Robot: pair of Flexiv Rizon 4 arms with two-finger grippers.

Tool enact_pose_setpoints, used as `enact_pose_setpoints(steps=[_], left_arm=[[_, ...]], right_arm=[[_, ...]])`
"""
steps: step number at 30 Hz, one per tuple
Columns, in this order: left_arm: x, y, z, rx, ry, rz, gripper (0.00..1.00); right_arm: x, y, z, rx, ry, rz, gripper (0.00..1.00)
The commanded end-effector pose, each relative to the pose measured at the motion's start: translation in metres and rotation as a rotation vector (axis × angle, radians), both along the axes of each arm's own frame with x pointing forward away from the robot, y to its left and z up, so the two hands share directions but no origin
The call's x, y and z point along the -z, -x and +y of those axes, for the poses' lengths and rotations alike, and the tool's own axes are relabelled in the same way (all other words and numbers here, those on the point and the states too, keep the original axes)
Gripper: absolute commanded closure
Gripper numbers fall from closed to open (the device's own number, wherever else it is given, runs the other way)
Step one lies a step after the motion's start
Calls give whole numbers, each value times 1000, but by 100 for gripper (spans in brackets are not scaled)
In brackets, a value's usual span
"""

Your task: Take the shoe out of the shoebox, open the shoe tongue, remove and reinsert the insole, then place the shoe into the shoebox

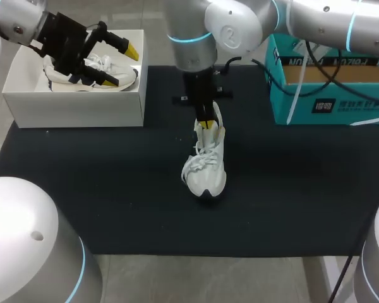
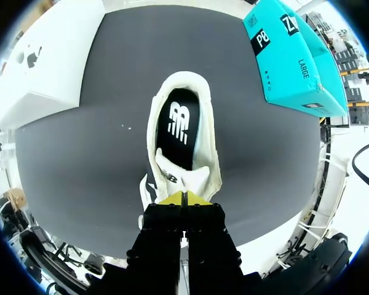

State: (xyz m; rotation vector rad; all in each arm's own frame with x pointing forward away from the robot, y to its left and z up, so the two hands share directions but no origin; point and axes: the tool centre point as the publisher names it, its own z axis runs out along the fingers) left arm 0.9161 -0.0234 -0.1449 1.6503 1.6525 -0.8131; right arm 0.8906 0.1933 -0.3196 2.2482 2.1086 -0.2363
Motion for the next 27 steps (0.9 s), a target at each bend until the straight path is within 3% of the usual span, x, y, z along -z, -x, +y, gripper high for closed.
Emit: enact_pose_setpoints(steps=[1, 9, 13, 16, 19, 23, 27], left_arm=[[0, 0, 0, 0, -3, -1, 0], [0, 0, 0, 0, -3, -1, 0], [0, 0, 0, 0, -3, -1, 0], [0, 0, 0, 0, -3, -1, 0], [0, 0, 0, 0, -3, -1, 0], [0, 0, 0, 0, -3, -1, 0], [0, 0, 0, 0, -3, -1, 0]], right_arm=[[12, -2, -8, 14, -17, 8, 100], [25, 1, -25, 49, -10, 37, 100], [6, 0, -20, 15, -5, -18, 100], [-12, -1, -14, -73, -68, -113, 100], [-19, -5, -11, -201, -94, -143, 100], [-27, -10, -13, -477, -166, -205, 100], [-28, -10, -19, -497, -176, -162, 100]])
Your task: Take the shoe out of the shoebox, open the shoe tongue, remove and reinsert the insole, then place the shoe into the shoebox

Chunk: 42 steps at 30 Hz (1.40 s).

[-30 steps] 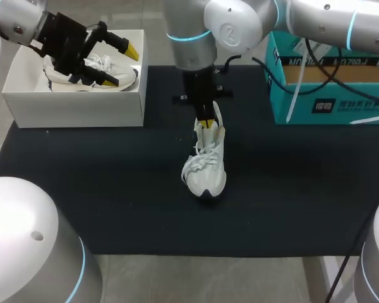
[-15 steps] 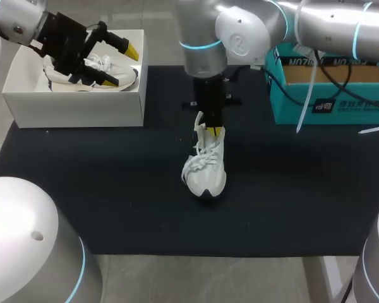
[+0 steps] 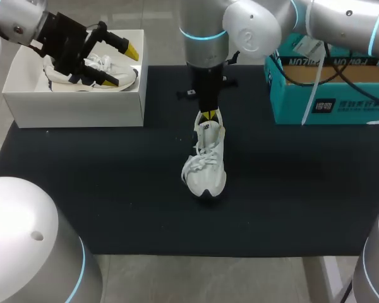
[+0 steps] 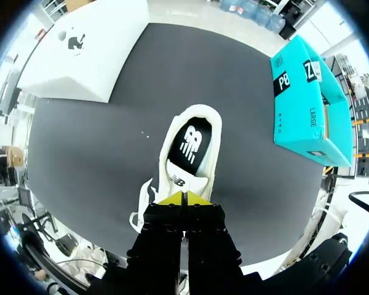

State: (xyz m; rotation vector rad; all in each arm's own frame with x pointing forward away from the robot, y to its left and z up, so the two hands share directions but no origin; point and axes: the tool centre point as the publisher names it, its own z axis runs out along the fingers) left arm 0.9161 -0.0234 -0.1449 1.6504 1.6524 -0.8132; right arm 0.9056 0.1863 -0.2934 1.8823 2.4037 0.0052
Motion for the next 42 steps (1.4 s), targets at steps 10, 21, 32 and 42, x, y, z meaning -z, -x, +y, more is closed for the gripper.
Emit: enact_pose_setpoints(steps=[10, 21, 32, 42], left_arm=[[0, 0, 0, 0, -3, -1, 0], [0, 0, 0, 0, -3, -1, 0], [0, 0, 0, 0, -3, -1, 0], [0, 0, 0, 0, -3, -1, 0]], right_arm=[[-2, 5, -12, -188, -82, -39, 100], [-5, -25, -9, -730, 1, -29, 100], [-3, -45, 0, -1084, 71, -28, 100], [1, -69, -26, -1040, 134, -56, 35]])
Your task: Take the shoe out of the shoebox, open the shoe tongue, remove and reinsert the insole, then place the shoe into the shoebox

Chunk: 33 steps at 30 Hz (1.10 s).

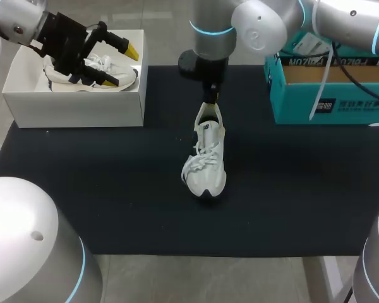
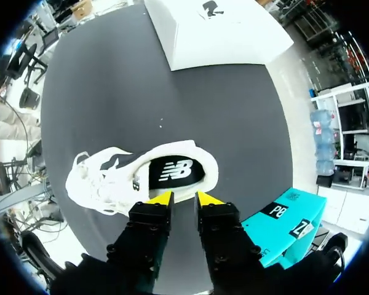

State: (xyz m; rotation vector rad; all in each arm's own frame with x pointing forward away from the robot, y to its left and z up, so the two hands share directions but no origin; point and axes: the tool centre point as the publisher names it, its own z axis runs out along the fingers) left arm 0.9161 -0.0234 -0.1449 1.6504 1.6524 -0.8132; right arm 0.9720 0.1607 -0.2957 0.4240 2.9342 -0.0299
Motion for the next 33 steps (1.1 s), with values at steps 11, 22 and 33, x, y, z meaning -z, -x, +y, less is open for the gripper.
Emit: enact_pose_setpoints(steps=[11, 22, 33], left_arm=[[0, 0, 0, 0, -3, -1, 0], [0, 0, 0, 0, -3, -1, 0], [0, 0, 0, 0, -3, -1, 0]], right_arm=[[21, -29, 3, -14, 11, -18, 20], [44, -51, 1, -46, -16, -17, 20], [74, -59, -4, -89, -19, 13, 27]])
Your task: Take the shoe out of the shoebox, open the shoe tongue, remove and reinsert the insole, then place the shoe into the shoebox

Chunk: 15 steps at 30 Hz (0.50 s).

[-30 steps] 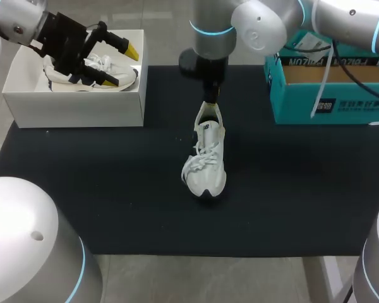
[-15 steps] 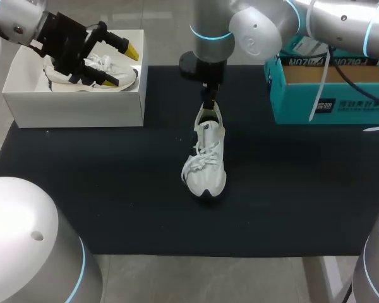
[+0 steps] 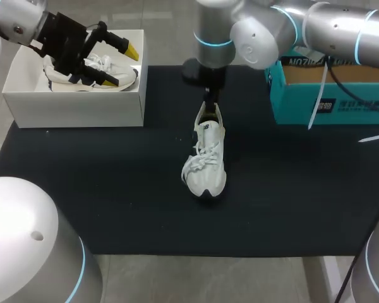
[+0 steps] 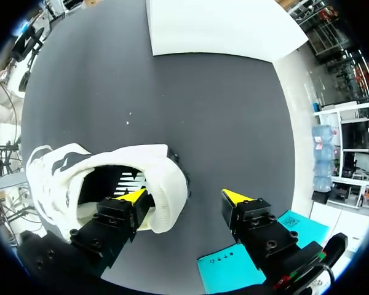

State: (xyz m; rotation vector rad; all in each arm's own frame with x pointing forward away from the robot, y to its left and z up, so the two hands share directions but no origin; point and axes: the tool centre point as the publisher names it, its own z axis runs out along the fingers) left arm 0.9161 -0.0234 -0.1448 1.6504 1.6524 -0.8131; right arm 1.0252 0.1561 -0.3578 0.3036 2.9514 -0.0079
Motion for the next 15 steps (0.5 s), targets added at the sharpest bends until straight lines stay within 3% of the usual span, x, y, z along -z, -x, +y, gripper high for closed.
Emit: enact_pose_setpoints(steps=[1, 11, 15], left_arm=[[0, 0, 0, 0, -3, 0, 0], [0, 0, 0, 0, -3, 0, 0], [0, 0, 0, 0, -3, 0, 0]], right_arm=[[14, -7, 1, -9, -12, 15, 30], [36, -12, 6, -28, -17, 52, 42], [40, -12, 9, -41, -7, 65, 53]])
